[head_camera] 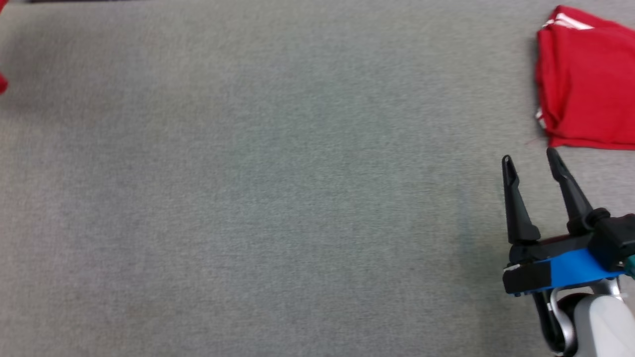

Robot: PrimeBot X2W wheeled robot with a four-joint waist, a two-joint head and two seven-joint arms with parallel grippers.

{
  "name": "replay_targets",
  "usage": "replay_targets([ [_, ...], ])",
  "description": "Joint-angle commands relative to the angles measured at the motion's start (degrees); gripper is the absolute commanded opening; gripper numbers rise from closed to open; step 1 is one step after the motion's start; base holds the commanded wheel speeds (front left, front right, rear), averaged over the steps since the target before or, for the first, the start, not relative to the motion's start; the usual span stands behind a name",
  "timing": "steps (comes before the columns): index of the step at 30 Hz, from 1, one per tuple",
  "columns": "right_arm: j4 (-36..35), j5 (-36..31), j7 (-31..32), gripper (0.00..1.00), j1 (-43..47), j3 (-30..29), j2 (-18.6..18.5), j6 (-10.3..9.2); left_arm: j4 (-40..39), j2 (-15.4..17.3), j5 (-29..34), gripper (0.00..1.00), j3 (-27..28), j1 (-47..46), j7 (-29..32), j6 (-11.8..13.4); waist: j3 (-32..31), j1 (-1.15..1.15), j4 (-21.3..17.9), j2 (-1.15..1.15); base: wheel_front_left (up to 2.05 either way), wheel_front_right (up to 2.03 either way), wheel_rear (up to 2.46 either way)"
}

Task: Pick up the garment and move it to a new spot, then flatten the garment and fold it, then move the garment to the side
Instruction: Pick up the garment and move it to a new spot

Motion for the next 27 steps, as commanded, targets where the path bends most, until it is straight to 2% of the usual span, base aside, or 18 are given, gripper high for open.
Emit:
replay_targets([
  [1, 0.6, 0.1, -0.5, 1.0, -0.6, 0.1, 0.4, 0.01, -1.0, -0.8, 0.7, 0.0, -0.8, -1.3, -0.2, 0.0, -2.1, 0.0, -2.1, 0.01, 0.0, 0.0, 0.0],
  [6, 4.4, 1.1, -2.8, 1.0, -0.7, 1.2, 1.5, 0.01, -9.8, -3.1, 2.9, 0.0, -4.6, -4.0, 1.5, 0.2, -5.0, 0.0, -6.2, 0.01, 0.0, 0.0, 0.0],
  [10, 7.0, 2.0, -4.3, 1.0, -1.0, 1.7, 2.1, 0.01, -17.2, -6.2, 3.9, 0.0, -8.1, -5.5, 4.6, 0.4, -6.5, 0.0, -10.0, 0.01, 0.0, 0.0, 0.0],
  [16, 10.2, 3.4, -6.0, 1.0, -1.0, 2.2, 2.4, 0.01, -23.4, -10.5, 4.7, 0.0, -13.1, -4.0, 8.4, 0.4, -7.5, 0.0, -14.0, 0.01, 0.0, 0.0, 0.0],
  [20, 11.7, 4.8, -6.8, 1.0, -1.0, 2.5, 2.4, 0.01, -25.6, -13.1, 4.8, 0.0, -16.2, 0.1, 9.3, 0.7, -7.8, 0.0, -15.1, 0.01, 0.0, 0.0, 0.0],
  [27, 13.6, 6.5, -7.5, 1.0, -1.5, 3.1, 2.4, 0.01, -27.5, -16.5, 3.2, 0.0, -20.1, 13.8, 7.9, 3.4, -7.8, 0.0, -15.3, 0.01, 0.0, 0.0, 0.0],
])
